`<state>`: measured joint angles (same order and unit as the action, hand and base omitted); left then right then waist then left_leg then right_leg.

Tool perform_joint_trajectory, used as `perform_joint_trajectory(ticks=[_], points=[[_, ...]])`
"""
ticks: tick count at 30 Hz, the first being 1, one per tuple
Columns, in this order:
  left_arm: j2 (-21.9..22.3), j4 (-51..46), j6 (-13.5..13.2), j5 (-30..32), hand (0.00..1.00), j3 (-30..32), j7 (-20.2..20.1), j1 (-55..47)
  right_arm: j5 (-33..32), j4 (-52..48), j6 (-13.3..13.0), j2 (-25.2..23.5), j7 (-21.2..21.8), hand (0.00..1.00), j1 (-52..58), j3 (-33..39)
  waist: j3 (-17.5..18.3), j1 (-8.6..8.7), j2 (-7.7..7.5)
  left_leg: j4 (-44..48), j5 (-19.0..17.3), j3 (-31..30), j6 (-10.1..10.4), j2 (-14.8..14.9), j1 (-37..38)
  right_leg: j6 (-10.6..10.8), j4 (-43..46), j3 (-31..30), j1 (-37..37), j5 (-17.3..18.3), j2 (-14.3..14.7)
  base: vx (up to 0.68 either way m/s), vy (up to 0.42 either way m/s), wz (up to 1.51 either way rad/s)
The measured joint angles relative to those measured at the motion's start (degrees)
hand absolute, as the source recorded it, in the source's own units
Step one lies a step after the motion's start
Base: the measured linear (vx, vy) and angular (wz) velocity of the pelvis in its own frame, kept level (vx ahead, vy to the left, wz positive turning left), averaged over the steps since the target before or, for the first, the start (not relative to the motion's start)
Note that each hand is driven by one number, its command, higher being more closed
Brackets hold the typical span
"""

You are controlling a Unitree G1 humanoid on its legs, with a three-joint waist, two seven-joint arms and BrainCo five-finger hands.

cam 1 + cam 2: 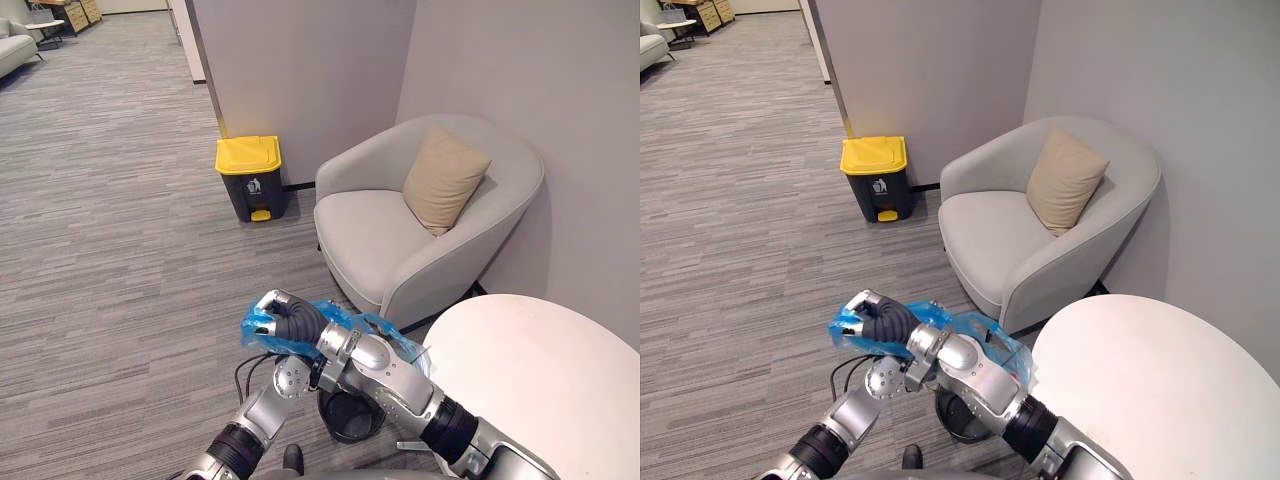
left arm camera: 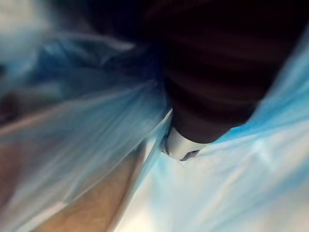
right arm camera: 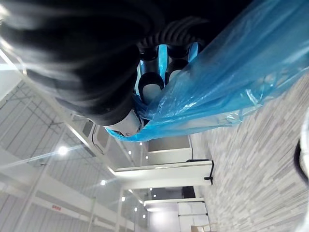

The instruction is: Gather rubbish on tea table into small bin, then transfer packed bag to large trash can.

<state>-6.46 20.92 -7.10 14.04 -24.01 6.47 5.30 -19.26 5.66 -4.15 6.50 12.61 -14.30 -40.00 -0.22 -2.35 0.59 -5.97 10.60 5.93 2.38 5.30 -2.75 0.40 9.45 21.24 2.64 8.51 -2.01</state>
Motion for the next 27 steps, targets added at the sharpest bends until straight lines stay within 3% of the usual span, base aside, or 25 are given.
perform_joint_trajectory(ticks=[14, 21, 27], points=[[0.75, -0.45, 0.25, -3.23, 1.0, 10.05, 0.28, -5.26, 23.86, -4.81, -4.52, 1.27, -5.07, 0.0, 6.92, 13.17, -0.15, -0.13, -0.39, 0.0, 0.01, -0.04, -0.03, -0.15, -0.64, 0.08, 0.67, 0.04, -0.84, 0.55, -0.26, 0.01, -0.002, 0.0], [1.8, -3.27, 0.25, -4.54, 1.0, 15.95, 1.48, -9.24, 30.71, -8.07, -6.81, 3.52, -7.52, 0.0, 8.99, 18.74, -0.29, -0.03, -0.62, 0.0, 0.18, -0.05, -0.29, -0.37, -0.6, 0.08, 0.19, 0.18, -0.7, 0.54, -0.3, 0.01, -0.001, 0.0], [1.95, -5.69, 0.23, -5.83, 1.0, 20.27, 2.55, -11.69, 31.18, -9.35, -8.09, 3.87, -8.77, 0.0, 12.0, 23.69, -0.54, -0.01, -0.96, 0.0, 0.11, -0.46, -0.23, -0.41, -0.14, 0.16, -0.95, 0.71, 0.1, 0.52, -0.18, 0.0, 0.0, 0.03]])
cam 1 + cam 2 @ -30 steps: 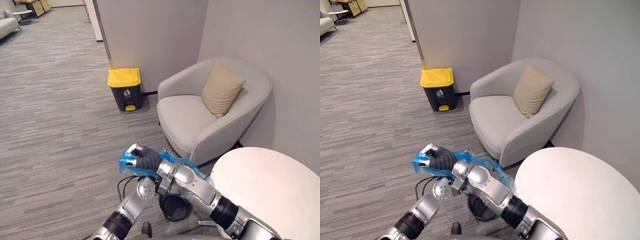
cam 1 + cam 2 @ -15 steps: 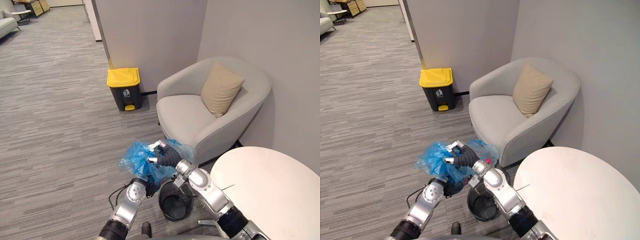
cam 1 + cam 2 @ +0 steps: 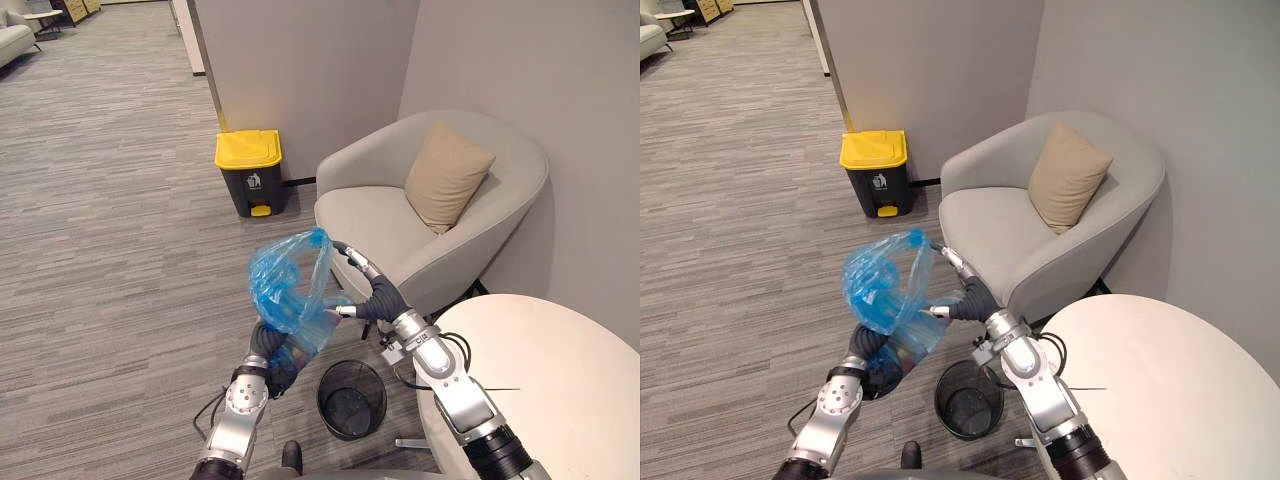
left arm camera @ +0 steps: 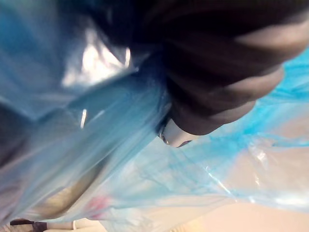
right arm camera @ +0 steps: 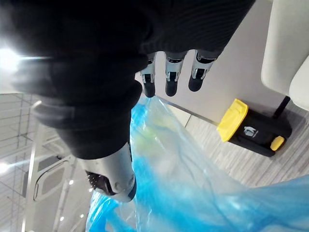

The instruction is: Gather rubbish on tea table into small bin, then transfer packed bag to large trash can.

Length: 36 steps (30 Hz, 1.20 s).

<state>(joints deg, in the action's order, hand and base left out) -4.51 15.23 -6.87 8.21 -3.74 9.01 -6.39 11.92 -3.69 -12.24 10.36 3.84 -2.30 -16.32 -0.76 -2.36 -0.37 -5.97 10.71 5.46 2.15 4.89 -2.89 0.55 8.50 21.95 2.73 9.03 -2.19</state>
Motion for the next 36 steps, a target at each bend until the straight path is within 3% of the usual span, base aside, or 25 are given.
perform_joint_trajectory(ticks=[4, 11, 19, 27, 36], points=[[0.36, -0.64, -0.04, -1.75, 1.0, 3.1, -0.02, -1.93, -1.43, 0.02, -0.45, -1.67, -0.18, 0.0, 2.47, 5.76, -0.09, 0.01, -0.08, 0.0, -0.06, 0.03, 0.06, -0.1, -0.07, 0.11, -0.58, -0.01, 0.18, -0.14, 0.02, 0.01, -0.003, 0.0], [2.37, -1.57, -0.17, -4.37, 1.0, 8.64, -0.17, -4.75, -11.51, 3.38, -0.19, -6.19, -0.11, 0.0, 8.84, 16.89, -0.83, 0.12, 0.1, 0.0, -0.05, 0.01, 0.04, -0.14, -0.21, -0.02, -0.91, 0.07, 0.18, -0.22, 0.03, 0.01, -0.004, 0.0], [2.43, 2.76, -0.67, -6.53, 1.0, 9.07, -0.71, -6.09, -18.59, 16.12, 0.38, -9.27, 0.22, 0.0, 10.78, 18.78, -1.69, 0.22, 0.96, -0.01, -0.35, -0.2, 0.38, -0.13, 0.26, -0.01, -1.07, 0.25, 1.07, -0.2, 0.06, 0.0, -0.001, 0.0], [2.42, 11.32, -0.9, -6.55, 1.0, 8.9, -2.87, -6.76, -14.91, 29.71, 1.58, -9.98, 0.87, 0.0, 11.36, 18.01, -2.62, 0.18, 0.69, -0.01, -0.72, -0.45, 0.36, -0.44, 0.97, 0.16, -1.46, 0.56, 2.17, -0.08, -0.12, 0.01, -0.002, 0.01], [2.46, 15.25, -0.9, -6.48, 1.0, 8.62, -4.15, -9.09, -10.74, 33.59, 2.12, -9.96, -0.19, 0.0, 11.91, 17.17, -3.45, 0.28, 0.43, -0.01, -1.25, -0.56, -0.22, -1.46, 1.61, 0.85, -1.5, 0.83, 3.03, 0.36, -1.1, 0.03, 0.003, 0.02]])
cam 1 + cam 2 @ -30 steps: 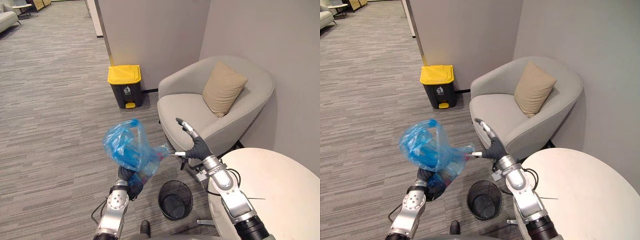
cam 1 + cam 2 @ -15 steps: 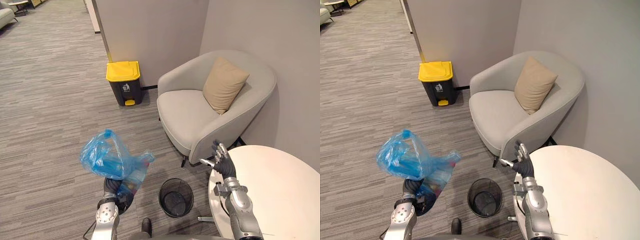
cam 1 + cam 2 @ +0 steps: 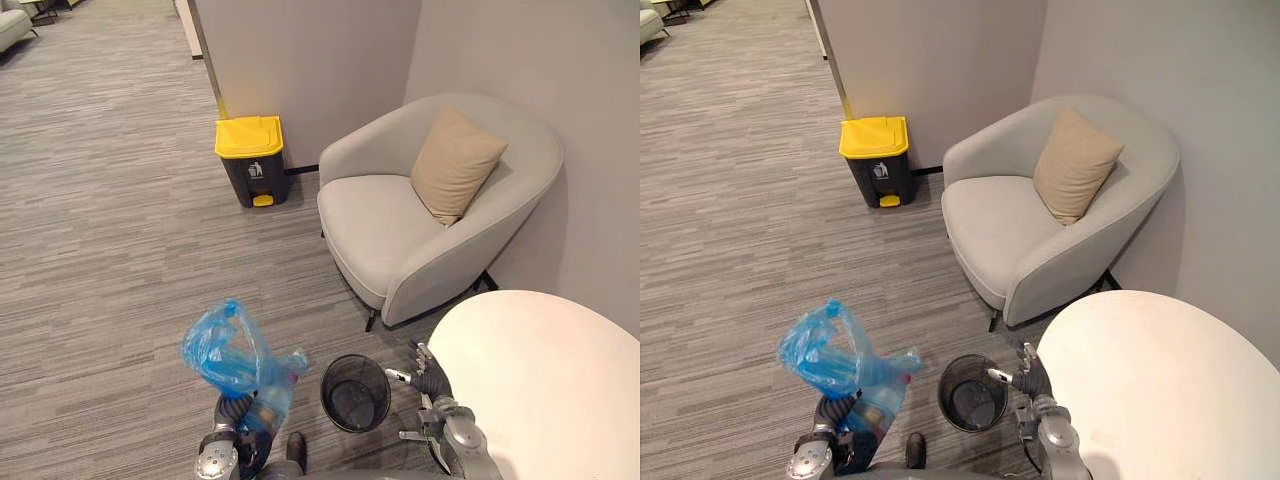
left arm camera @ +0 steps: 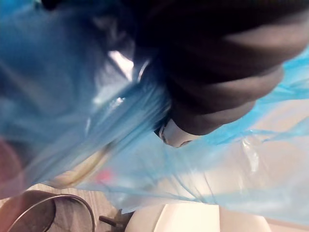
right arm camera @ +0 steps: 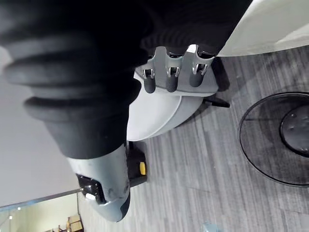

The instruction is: Gather rubbish on tea table into small bin, then transfer packed bag to large trash can.

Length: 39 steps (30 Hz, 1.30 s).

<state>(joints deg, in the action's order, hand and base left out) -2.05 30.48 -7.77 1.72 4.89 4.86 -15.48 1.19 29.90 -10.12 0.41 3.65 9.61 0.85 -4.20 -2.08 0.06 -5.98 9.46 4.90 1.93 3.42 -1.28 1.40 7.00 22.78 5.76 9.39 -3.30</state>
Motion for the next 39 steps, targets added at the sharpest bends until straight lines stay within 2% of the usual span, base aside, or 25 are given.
perform_joint_trajectory(ticks=[8, 11, 13, 15, 18, 20, 21, 22, 23, 25, 26, 27, 28, 29, 31, 32, 34, 35, 36, 37, 39], points=[[-0.1, 0.52, -0.07, 0.04, 1.0, -0.88, -1.26, -1.36, 0.58, 0.68, 0.34, 0.11, -0.13, 0.0, -0.46, -1.38, -0.99, -0.12, -0.24, 0.0, -0.42, 0.38, -0.54, -0.75, 0.12, 0.53, 1.02, -0.31, -0.42, 0.39, -0.96, 0.01, 0.006, -0.01], [-0.27, 0.52, -0.14, 0.04, 1.0, -1.14, -1.93, -1.28, 0.75, 0.67, 0.38, 0.5, -1.08, 0.0, -1.81, -1.44, -2.14, -0.24, 0.02, 0.02, -0.58, 1.66, -0.33, -0.68, -0.95, 0.67, 3.73, -1.63, -3.58, 1.13, -1.56, -0.05, 0.019, -0.21], [-1.07, 0.48, -0.27, 0.03, 1.0, -2.52, -2.19, -0.68, 1.23, 0.67, 0.46, 1.16, -1.23, 0.0, -3.21, -1.97, -2.98, -0.33, -0.07, 0.1, -0.52, 2.53, -0.36, -1.01, -2.31, 0.7, 8.0, -2.61, -6.78, 2.47, -2.72, -0.03, 0.027, -0.19], [-1.97, 0.39, -0.28, 0.01, 1.0, -3.55, -2.22, 1.0, 1.25, 0.53, 0.47, 2.37, -2.06, 0.0, -4.56, -2.91, -4.07, -0.16, -0.78, 0.53, 0.12, 2.77, -1.19, -2.2, -4.0, 1.09, 14.48, -3.27, -11.07, 4.68, -4.92, -0.03, 0.036, 0.06], [-2.81, -1.45, -0.35, 0.0, 1.0, -4.18, -2.18, 3.26, 1.24, 0.07, 0.51, 3.08, -2.43, 0.0, -4.77, -4.6, -4.59, -0.24, -1.39, 3.94, -0.51, 1.35, -2.16, -2.61, -6.75, 1.82, 17.12, -5.6, -12.27, 5.75, -5.25, -0.03, 0.026, 0.39], [-2.9, -3.14, -0.55, -0.01, 1.0, -4.16, -2.14, 3.27, 1.2, -1.94, 0.46, 3.03, -2.55, 0.0, -4.68, -6.49, -5.03, -0.05, -2.19, 6.0, -0.83, -0.14, -2.65, -3.38, -8.41, 2.72, 24.75, -8.8, -13.04, 8.84, -6.05, -0.06, -0.046, 0.47], [-2.86, -3.44, -0.69, -0.03, 1.0, -4.17, -2.1, 3.19, 1.2, -2.38, 0.32, 3.0, -2.54, 0.0, -4.67, -7.06, -4.9, -0.13, -2.4, 6.92, -0.8, -0.56, -2.59, -3.61, -9.15, 2.94, 25.94, -9.75, -12.83, 9.38, -6.01, -0.04, -0.099, 0.63], [-2.7, -4.31, -1.06, -0.04, 1.0, -4.17, -1.97, 3.06, 1.21, -2.96, 0.22, 3.09, -2.65, 0.0, -5.3, -8.21, -5.02, -0.55, -2.9, 8.99, -0.62, -1.36, -2.33, -3.96, -11.07, 2.99, 23.96, -11.05, -11.9, 11.39, -5.49, -0.11, -0.168, 0.51], [-2.36, -4.48, -1.2, -0.07, 1.0, -4.14, -1.71, 3.01, 1.2, -3.48, 0.22, 3.41, -3.02, 0.0, -6.11, -8.74, -5.27, -1.14, -2.55, 9.72, 0.17, -2.16, -1.51, -3.79, -12.64, 0.78, 21.04, -11.04, -11.58, 12.35, -4.43, -0.15, -0.177, 0.43], [-0.62, -4.82, -1.4, -0.08, 1.0, -4.63, -1.32, 2.26, 1.16, -3.9, 0.22, 4.31, -3.86, 0.0, -6.46, -8.69, -6.04, -2.24, 0.17, 8.19, 1.58, -3.51, -0.5, -1.28, -12.9, -0.66, 18.02, -9.32, -10.85, 10.1, -1.39, -0.21, -0.139, 0.25], [-0.29, -5.51, -1.55, -0.08, 1.0, -4.87, -1.08, 1.09, 1.08, -4.23, -0.06, 4.64, -4.06, 0.0, -6.4, -8.59, -6.31, -2.1, 1.1, 7.16, 1.71, -3.74, 0.28, -0.06, -12.95, -1.35, 16.68, -7.96, -10.13, 9.14, 0.0, -0.17, -0.093, 0.31], [-0.33, -5.79, -1.55, -0.11, 1.0, -4.98, -1.06, 0.74, 1.06, -4.38, -0.25, 4.84, -4.5, 0.0, -6.09, -8.51, -6.54, -1.98, 1.46, 6.51, 1.54, -3.68, 0.63, 0.62, -13.0, -1.77, 16.15, -7.17, -9.94, 8.65, 0.57, -0.18, -0.123, 0.54], [-0.54, -5.81, -1.52, -0.17, 1.0, -5.37, -1.0, 0.79, 1.11, -4.35, -0.27, 5.3, -5.05, 0.0, -5.27, -7.95, -6.67, -1.96, 1.52, 5.06, -1.84, -2.63, 4.77, 1.53, -13.63, -2.94, 13.71, -5.01, -9.83, 6.83, 1.1, -0.19, -0.13, 0.74], [-0.8, -5.89, -1.55, -0.55, 1.0, -5.42, -0.98, 1.83, 1.09, -4.42, -0.3, 5.01, -5.31, 0.0, -5.18, -6.88, -6.92, -1.69, 0.74, 8.5, -2.95, -0.19, 5.33, 1.56, -16.36, -3.83, 11.36, -2.88, -9.84, 5.21, 0.42, -0.17, -0.11, 0.8], [-0.97, -5.9, -1.51, -0.91, 1.0, -6.0, -1.01, 3.07, 1.11, -4.39, -0.2, 5.14, -6.28, 0.0, -4.9, -4.79, -7.56, -1.59, 0.06, 16.56, -3.52, 2.66, 4.06, 1.45, -18.77, -4.3, 10.94, -0.69, -10.41, 4.42, -1.31, -0.08, -0.023, 0.79], [-1.06, -6.49, -1.53, -0.91, 1.0, -6.45, -1.02, 3.07, 1.1, -4.4, -0.18, 5.42, -6.58, 0.0, -4.25, -3.69, -7.56, -0.84, -0.03, 24.39, -6.29, 4.63, 1.16, 1.91, -17.85, -4.28, 10.99, 1.15, -9.62, 4.4, -2.82, -0.08, 0.007, 0.75], [-1.17, -6.7, -1.57, -0.91, 1.0, -7.04, -1.14, 2.57, 1.1, -4.42, -0.24, 5.64, -6.77, 0.0, -3.76, -3.44, -7.38, 0.04, 0.29, 28.48, -9.96, 5.91, 0.39, 2.83, -15.18, -3.7, 10.29, 2.74, -8.35, 4.05, -3.68, -0.06, 0.049, 0.62], [-1.03, -6.59, -1.57, -0.91, 1.0, -7.32, -1.23, 2.81, 1.12, -4.4, -0.23, 5.63, -6.91, 0.0, -3.33, -2.85, -7.08, 0.52, 0.81, 27.48, -12.87, 6.46, 0.6, 3.66, -12.13, -2.84, 9.39, 4.01, -7.86, 3.45, -3.85, -0.04, 0.094, 0.57], [-1.04, -6.54, -1.58, -0.91, 1.0, -7.35, -1.21, 3.07, 1.12, -4.35, -0.21, 5.57, -7.03, 0.0, -3.43, -2.46, -6.82, 0.81, 1.38, 24.36, -13.69, 6.37, 1.09, 3.8, -10.27, -2.29, 9.0, 4.63, -7.91, 3.09, -3.84, -0.04, 0.15, 0.5], [-1.09, -6.32, -1.59, -0.91, 1.0, -7.35, -1.19, 3.25, 1.13, -4.33, -0.19, 5.51, -7.09, 0.0, -3.5, -2.04, -6.59, 1.2, 1.94, 20.18, -13.7, 6.42, 1.17, 3.48, -8.29, -1.83, 8.53, 5.21, -7.91, 2.47, -3.58, -0.02, 0.162, 0.33], [-2.93, -5.31, -1.55, -0.84, 1.0, -7.96, -1.2, 3.71, 1.15, -4.14, -0.06, 3.72, -7.11, 0.0, -3.14, -0.75, -5.99, 1.2, 0.7, 13.46, -10.45, 6.41, 0.39, 1.48, -5.82, -0.51, 4.59, 5.08, -6.69, -0.26, -3.67, -0.01, 0.165, 0.21]])
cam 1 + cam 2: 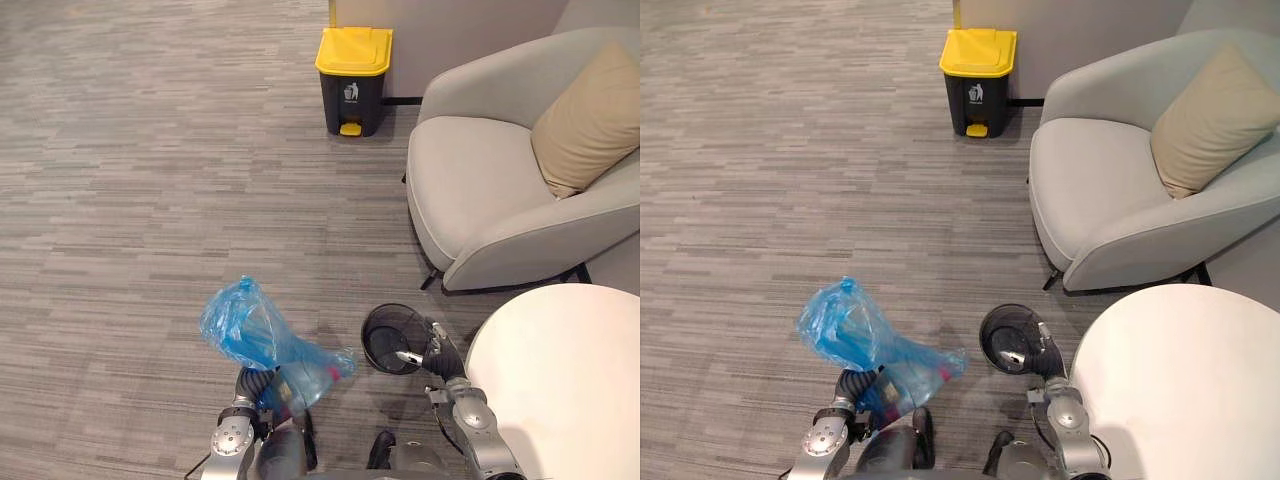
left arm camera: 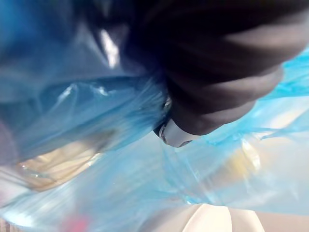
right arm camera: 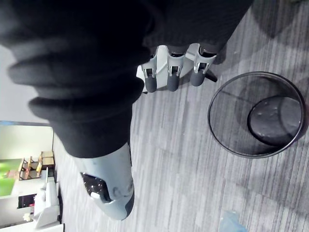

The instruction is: Gather rubbish on tea table into small bin, then transfer packed bag to large trash can.

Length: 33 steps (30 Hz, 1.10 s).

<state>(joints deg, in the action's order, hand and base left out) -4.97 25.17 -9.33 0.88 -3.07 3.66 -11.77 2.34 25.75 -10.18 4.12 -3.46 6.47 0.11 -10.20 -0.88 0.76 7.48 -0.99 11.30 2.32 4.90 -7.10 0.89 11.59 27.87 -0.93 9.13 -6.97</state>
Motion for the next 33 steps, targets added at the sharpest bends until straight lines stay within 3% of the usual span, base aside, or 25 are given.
perform_joint_trajectory(ticks=[3, 12, 16, 19, 20, 22, 24, 26, 28, 29, 31, 33], points=[[-0.73, 0.07, 0.0, 0.14, 1.0, -0.35, 0.02, -0.69, 0.07, 0.51, 0.01, -0.66, 0.03, 0.0, 0.12, 0.07, 0.36, -0.04, -0.1, -2.55, 1.02, 0.03, -0.85, -1.57, 2.5, 1.36, -3.12, -0.15, 2.58, -2.02, -0.47, -0.01, 0.134, 0.04], [-1.58, 0.37, -0.01, 1.51, 1.0, 0.66, 0.05, -1.22, 0.5, 4.46, 0.92, -1.44, 0.06, 0.0, -0.01, 1.88, 1.23, -0.05, -0.02, -9.58, 5.27, -0.97, -2.31, -3.7, 5.01, 2.07, -3.09, 0.26, 2.26, -3.31, -1.52, -0.07, 0.069, 0.05], [-1.57, 0.32, 0.0, 1.49, 1.0, 1.46, 0.04, -1.74, 0.5, 4.79, 1.74, -1.43, -0.08, 0.0, -0.42, 2.2, 1.17, 0.13, -1.48, -4.7, 2.42, -1.71, -3.94, -6.11, 1.43, 4.11, 7.01, 0.8, -2.39, 2.24, -6.65, -0.03, 0.076, 0.24], [-1.64, 0.01, 0.08, 1.49, 1.0, 1.46, -0.01, -3.55, 0.51, 5.01, 1.91, -1.41, -0.1, 0.0, -0.38, 2.27, 1.39, 0.03, -3.68, -2.15, -0.05, -3.55, -5.12, -8.45, 0.94, 4.62, 13.61, 1.43, -2.35, 4.73, -10.56, 0.01, 0.045, 0.44], [-1.59, -0.07, 0.14, 1.51, 1.0, 1.39, -0.04, -4.0, 0.51, 4.98, 1.89, -1.38, -0.11, 0.0, -0.5, 2.23, 1.26, 0.22, -3.89, -1.73, -0.34, -4.34, -5.58, -8.95, 1.12, 3.87, 15.98, -1.51, -2.81, 4.21, -10.98, 0.1, 0.078, 0.6], [-1.55, -0.79, 0.26, 1.51, 1.0, 1.44, -0.06, -4.32, 0.5, 4.98, 1.9, -1.27, -0.13, 0.0, -0.08, 2.22, 0.98, 0.42, -3.63, -0.64, -1.02, -6.86, -6.57, -8.86, 1.91, -0.94, 24.62, -7.88, -6.93, 1.58, -10.62, 0.16, 0.09, 0.61], [-1.58, -2.3, 0.3, 1.45, 1.0, 1.44, 0.1, -3.95, 0.47, 4.97, 1.88, -1.6, -0.11, 0.0, 0.43, 1.66, 0.24, 0.6, -2.98, 0.71, -2.01, -10.62, -7.11, -7.56, 1.86, -0.15, 24.7, -13.62, -10.48, 5.93, -5.19, 0.14, 0.013, 0.66], [-1.8, -2.41, 0.37, 1.43, 1.0, 1.52, 0.17, -2.79, 0.45, 4.93, 1.88, -1.5, -0.17, 0.0, 0.17, 1.68, -0.05, 0.71, -3.39, 0.79, -2.44, -12.5, -7.13, -7.55, 2.26, 0.16, 20.39, -14.29, -12.69, 6.03, -2.58, 0.09, -0.011, 0.52], [-1.93, -2.42, 0.36, 1.37, 1.0, 1.53, 0.17, -1.79, 0.42, 4.94, 1.89, -1.42, -0.22, 0.0, 0.08, 1.75, -0.03, 1.29, -3.46, 0.6, -2.89, -13.93, -6.52, -7.67, 2.7, 1.83, 11.9, -14.15, -13.19, 4.27, -0.5, 0.12, -0.038, 0.53], [-1.98, -2.4, 0.35, 1.34, 1.0, 1.52, 0.2, -1.27, 0.42, 4.93, 1.91, -1.43, -0.22, 0.0, 0.22, 1.78, 0.08, 1.63, -3.82, 0.63, -3.49, -14.84, -6.02, -8.31, 2.82, 1.17, 7.0, -15.05, -13.18, 2.24, -0.01, 0.15, -0.091, 0.51], [-1.98, -2.4, 0.34, 1.34, 1.0, 1.54, 0.21, -0.44, 0.35, 4.92, 1.96, -1.37, -0.23, 0.0, 0.63, 2.38, 0.46, 1.86, -4.4, 1.57, -5.04, -16.67, -5.49, -9.15, 3.27, 0.09, 5.44, -15.41, -12.17, -1.07, -0.1, 0.2, -0.138, 0.55], [-1.86, -2.53, 0.3, 1.35, 1.0, 1.5, 0.2, -0.05, 0.04, 4.83, 1.95, -1.37, -0.25, 0.0, 0.71, 2.94, 0.47, 1.86, -3.71, 2.39, -6.69, -17.83, -4.37, -8.6, 3.53, -0.55, 5.34, -13.94, -11.17, -1.83, 0.14, 0.26, -0.151, 0.41]])
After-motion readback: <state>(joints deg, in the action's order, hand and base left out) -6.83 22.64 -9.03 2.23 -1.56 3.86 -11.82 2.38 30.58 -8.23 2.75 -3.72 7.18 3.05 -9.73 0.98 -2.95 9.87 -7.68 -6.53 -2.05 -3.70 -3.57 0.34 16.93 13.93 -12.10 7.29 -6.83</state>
